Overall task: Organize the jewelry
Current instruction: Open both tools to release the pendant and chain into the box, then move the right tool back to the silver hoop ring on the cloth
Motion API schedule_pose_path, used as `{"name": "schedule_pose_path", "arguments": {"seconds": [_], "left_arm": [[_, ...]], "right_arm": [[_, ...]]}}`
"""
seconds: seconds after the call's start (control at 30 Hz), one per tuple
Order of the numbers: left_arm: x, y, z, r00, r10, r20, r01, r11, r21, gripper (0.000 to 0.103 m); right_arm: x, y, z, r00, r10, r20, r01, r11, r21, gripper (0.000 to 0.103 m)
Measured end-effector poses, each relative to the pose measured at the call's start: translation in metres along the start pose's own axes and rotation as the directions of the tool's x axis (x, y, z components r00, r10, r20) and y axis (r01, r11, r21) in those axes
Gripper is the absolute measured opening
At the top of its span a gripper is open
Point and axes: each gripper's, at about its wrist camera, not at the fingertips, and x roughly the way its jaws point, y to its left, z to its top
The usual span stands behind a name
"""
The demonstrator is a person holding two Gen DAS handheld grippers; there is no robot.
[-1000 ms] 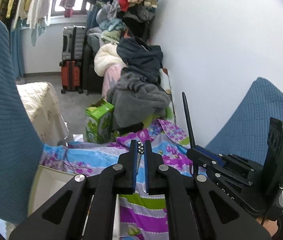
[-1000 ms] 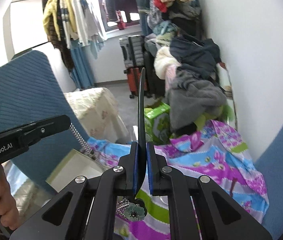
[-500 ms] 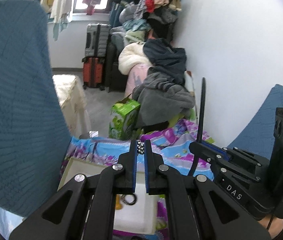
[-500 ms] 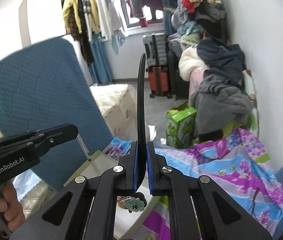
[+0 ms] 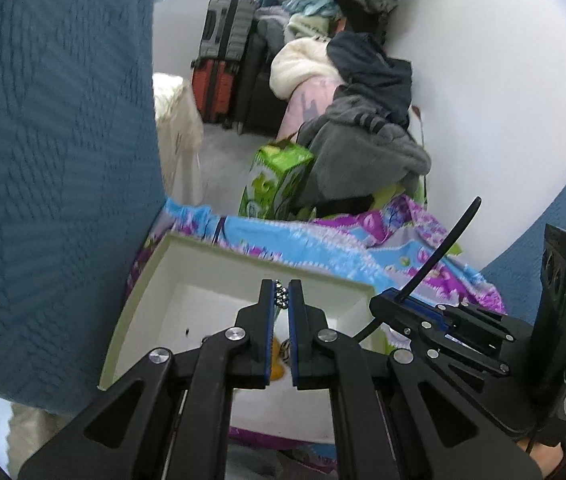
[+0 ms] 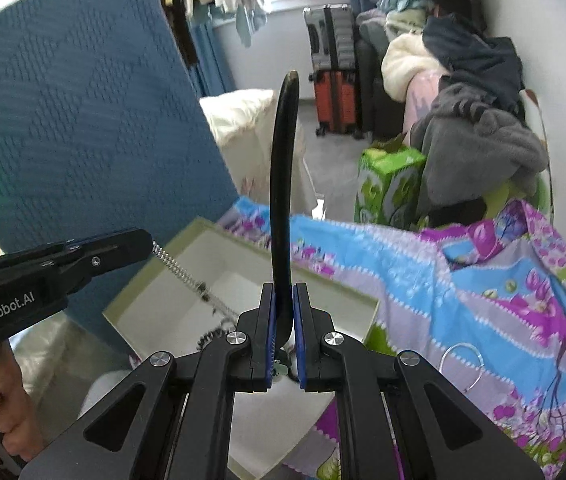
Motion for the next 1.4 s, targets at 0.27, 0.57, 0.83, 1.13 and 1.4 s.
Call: {"name": "schedule_pose_path", "arguments": {"seconds": [0.27, 0.57, 0.83, 1.13, 1.4], "left_arm": [[0.031, 0.018, -0.019, 0.997, 0.013, -0.076, -0.015, 1.000, -0.024, 0.006], [0.047, 0.026, -0.031, 0.992, 0.018, -0.123, -0.021, 1.000, -0.017, 0.006], [0.030, 0.020, -0.027, 0.994, 0.018, -0.105, -0.020, 1.000, -0.014, 0.006], [-0.009, -0.009, -0.009, 0.999, 0.043, -0.009, -0.043, 0.999, 0.004, 0.052], [-0.042, -0.051, -0.001, 0.996, 0.031, 0.081, -0.035, 0.998, 0.049, 0.054]], "right_arm": [[0.036, 0.004, -0.019, 0.994, -0.003, -0.107, 0.001, 1.000, -0.013, 0.006], [0.056, -0.001, -0.025, 0.987, -0.015, -0.162, 0.016, 1.000, 0.007, 0.008], [0.040, -0.003, -0.018, 0.991, 0.005, -0.133, -0.002, 1.000, 0.022, 0.015], [-0.010, -0.009, 0.002, 0.999, 0.038, -0.022, -0.038, 0.999, 0.024, 0.026], [-0.067, -0.032, 0.012, 0.994, 0.028, 0.105, -0.032, 0.999, 0.034, 0.027]]}}
